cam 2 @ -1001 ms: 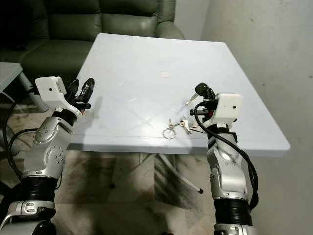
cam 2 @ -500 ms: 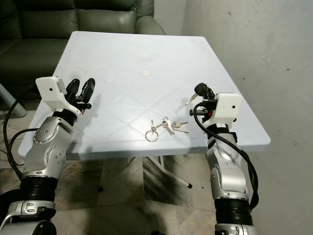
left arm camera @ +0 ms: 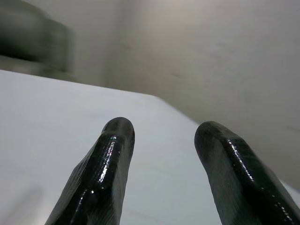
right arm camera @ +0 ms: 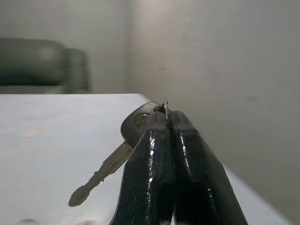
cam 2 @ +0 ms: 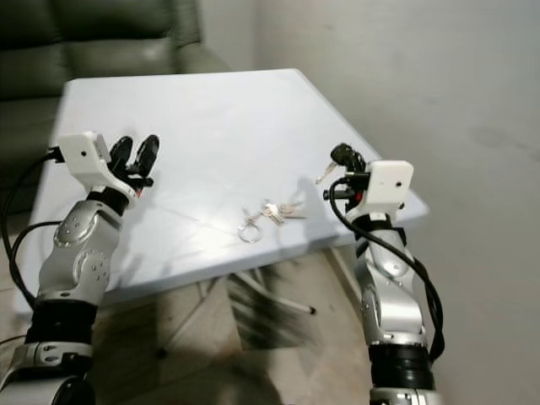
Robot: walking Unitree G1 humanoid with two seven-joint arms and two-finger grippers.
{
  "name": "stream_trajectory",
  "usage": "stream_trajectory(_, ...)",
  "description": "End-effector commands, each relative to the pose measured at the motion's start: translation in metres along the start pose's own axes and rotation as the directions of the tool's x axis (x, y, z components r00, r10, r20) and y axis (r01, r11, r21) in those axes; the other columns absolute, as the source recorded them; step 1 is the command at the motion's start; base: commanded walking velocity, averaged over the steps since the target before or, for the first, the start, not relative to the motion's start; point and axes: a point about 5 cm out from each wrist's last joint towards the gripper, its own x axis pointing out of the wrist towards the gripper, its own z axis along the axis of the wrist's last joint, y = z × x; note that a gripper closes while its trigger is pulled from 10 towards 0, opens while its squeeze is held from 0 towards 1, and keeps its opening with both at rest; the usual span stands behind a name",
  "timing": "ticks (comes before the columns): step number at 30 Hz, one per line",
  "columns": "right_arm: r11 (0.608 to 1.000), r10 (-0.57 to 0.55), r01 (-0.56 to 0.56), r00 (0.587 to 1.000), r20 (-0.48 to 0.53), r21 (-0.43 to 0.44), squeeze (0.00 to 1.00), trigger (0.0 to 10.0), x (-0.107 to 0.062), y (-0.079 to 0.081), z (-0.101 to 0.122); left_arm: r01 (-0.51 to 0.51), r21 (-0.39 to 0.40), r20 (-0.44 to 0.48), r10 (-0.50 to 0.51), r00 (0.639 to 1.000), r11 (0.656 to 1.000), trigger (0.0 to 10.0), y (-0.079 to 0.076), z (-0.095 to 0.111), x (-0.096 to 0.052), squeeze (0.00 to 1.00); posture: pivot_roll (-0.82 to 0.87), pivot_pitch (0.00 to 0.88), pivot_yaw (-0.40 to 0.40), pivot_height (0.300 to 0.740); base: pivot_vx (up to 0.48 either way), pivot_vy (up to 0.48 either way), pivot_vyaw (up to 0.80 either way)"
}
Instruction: Hang keys on a hook
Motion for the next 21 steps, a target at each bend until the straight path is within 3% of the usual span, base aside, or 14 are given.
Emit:
stream_trajectory(1, 1.000, 0.000, 0.000, 1.000, 0.016, -0.002, 0.00, 10.0, 0.0011, 0.0015, 0.0049, -0.012, 0.026, 0.010, 0.012, 1.000, 1.000, 10.0, 0.0044, 0.0063, 0.0010, 0.00, -0.04, 0.029, -0.028, 0.740, 0.000, 0.000, -0.78)
stream_trajectory(21, 1.000, -0.006, 0.006, 1.000, 0.016, 0.001, 0.00, 10.0, 0.0008, 0.0028, 0.0059, 0.007, 0.060, -0.017, -0.006, 1.000, 0.998, 10.0, 0.0017, 0.0040, 0.0027, 0.00, -0.04, 0.028, -0.025, 0.740, 0.000, 0.000, -0.78)
